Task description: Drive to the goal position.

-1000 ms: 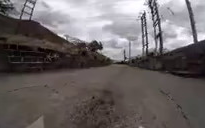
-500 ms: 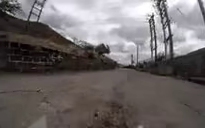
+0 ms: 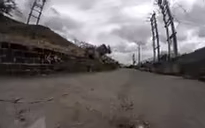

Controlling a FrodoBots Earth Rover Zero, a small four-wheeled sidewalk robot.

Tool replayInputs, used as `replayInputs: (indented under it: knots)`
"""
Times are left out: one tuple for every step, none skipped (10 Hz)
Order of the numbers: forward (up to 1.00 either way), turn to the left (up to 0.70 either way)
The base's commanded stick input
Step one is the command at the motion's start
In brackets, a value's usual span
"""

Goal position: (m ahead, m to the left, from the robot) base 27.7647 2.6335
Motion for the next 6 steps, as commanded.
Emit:
replayInputs:
  knots:
    - [1.00,-0.11]
    - [1.00,0.00]
    - [1.00,0.00]
    - [1.00,0.00]
    - [1.00,0.00]
    - [1.00,0.00]
